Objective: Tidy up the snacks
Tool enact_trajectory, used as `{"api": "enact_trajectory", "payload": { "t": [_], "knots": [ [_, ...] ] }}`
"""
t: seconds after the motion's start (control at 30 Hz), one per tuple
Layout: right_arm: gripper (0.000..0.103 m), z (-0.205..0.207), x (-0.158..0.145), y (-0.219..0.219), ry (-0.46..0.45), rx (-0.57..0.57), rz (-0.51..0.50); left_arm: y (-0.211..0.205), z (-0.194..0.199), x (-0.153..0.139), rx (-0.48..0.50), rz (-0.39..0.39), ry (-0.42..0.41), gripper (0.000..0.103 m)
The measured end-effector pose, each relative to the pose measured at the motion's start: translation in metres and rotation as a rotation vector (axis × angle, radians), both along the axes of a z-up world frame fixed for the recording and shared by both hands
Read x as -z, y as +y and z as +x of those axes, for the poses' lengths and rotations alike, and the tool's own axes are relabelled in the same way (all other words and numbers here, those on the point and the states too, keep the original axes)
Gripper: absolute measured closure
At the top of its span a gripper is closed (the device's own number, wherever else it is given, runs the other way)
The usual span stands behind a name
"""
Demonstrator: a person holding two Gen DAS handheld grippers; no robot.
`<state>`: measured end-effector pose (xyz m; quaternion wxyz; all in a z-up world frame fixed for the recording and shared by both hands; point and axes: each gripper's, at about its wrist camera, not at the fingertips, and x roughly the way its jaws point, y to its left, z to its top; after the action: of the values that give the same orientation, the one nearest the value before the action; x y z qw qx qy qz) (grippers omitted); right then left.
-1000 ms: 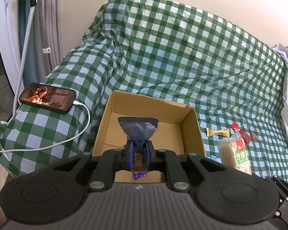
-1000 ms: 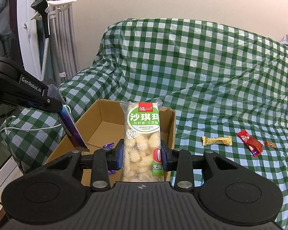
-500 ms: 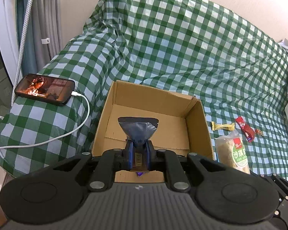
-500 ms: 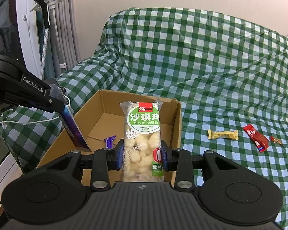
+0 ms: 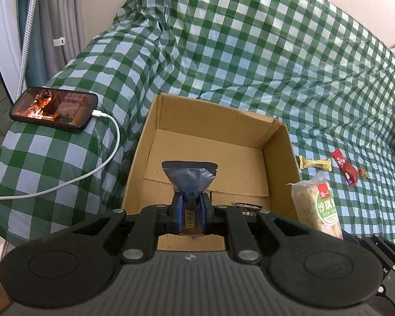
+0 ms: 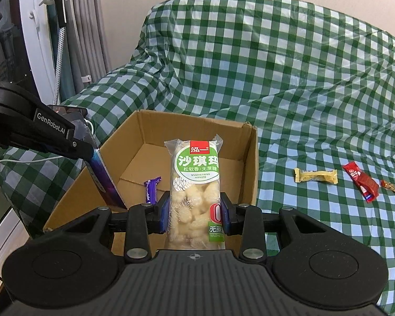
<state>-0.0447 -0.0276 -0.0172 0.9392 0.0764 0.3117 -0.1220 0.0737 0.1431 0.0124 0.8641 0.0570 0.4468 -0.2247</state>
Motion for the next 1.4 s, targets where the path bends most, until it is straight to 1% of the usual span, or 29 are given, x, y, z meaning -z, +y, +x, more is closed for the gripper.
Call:
{"api": "enact_trajectory", "payload": {
  "t": [0.43, 0.7, 0.87, 0.9, 0.93, 0.97, 1.0, 1.03, 1.07, 1.1, 1.13, 1.17, 1.2, 1.27, 1.4],
  "knots": [
    [0.065, 0.026, 0.021, -0.009, 0.052, -0.005, 0.032, -0.021, 0.015, 0.033, 0.023, 0.051, 0.057, 0.089],
    [0.065, 0.042, 0.036, -0.016, 0.083, -0.002, 0.055, -0.032, 0.033, 0.061, 0.025, 0.104, 0.094, 0.089],
    [0.064, 0.052, 0.044, -0.021, 0.097, 0.001, 0.065, -0.038, 0.038, 0.067, 0.026, 0.137, 0.055, 0.089],
    [0.064, 0.054, 0.044, -0.022, 0.094, -0.005, 0.066, -0.040, 0.040, 0.067, 0.025, 0.141, 0.052, 0.086],
    [0.062, 0.055, 0.044, -0.023, 0.089, -0.009, 0.067, -0.040, 0.042, 0.066, 0.024, 0.141, 0.051, 0.065],
    [0.051, 0.056, 0.042, -0.024, 0.083, -0.013, 0.067, -0.040, 0.044, 0.064, 0.021, 0.137, 0.042, 0.047],
    [0.042, 0.058, 0.040, -0.025, 0.075, -0.007, 0.061, -0.039, 0.044, 0.060, 0.010, 0.133, 0.019, 0.010],
    [0.026, 0.058, 0.037, -0.025, 0.063, -0.001, 0.047, -0.036, 0.042, 0.055, -0.007, 0.129, -0.014, 0.001],
    [0.020, 0.057, 0.034, -0.025, 0.051, 0.002, 0.029, -0.033, 0.038, 0.049, -0.022, 0.116, -0.061, 0.000],
    [0.020, 0.056, 0.032, -0.024, 0.044, -0.004, 0.013, -0.032, 0.034, 0.045, -0.017, 0.115, -0.094, 0.000],
    [0.018, 0.054, 0.030, -0.023, 0.043, -0.011, 0.001, -0.031, 0.030, 0.042, 0.003, 0.123, -0.106, 0.000],
    [0.014, 0.051, 0.028, -0.022, 0.045, -0.014, -0.009, -0.031, 0.027, 0.040, 0.020, 0.134, -0.107, 0.000],
    [0.013, 0.047, 0.027, -0.020, 0.047, -0.014, -0.015, -0.030, 0.023, 0.040, 0.029, 0.147, -0.105, 0.000],
    [0.011, 0.038, 0.027, -0.016, 0.060, -0.015, -0.015, -0.024, 0.012, 0.041, 0.029, 0.163, -0.095, 0.000],
    [0.007, 0.013, 0.028, -0.001, 0.097, -0.011, 0.018, -0.005, -0.014, 0.043, 0.017, 0.175, -0.066, 0.000]
  ]
}}
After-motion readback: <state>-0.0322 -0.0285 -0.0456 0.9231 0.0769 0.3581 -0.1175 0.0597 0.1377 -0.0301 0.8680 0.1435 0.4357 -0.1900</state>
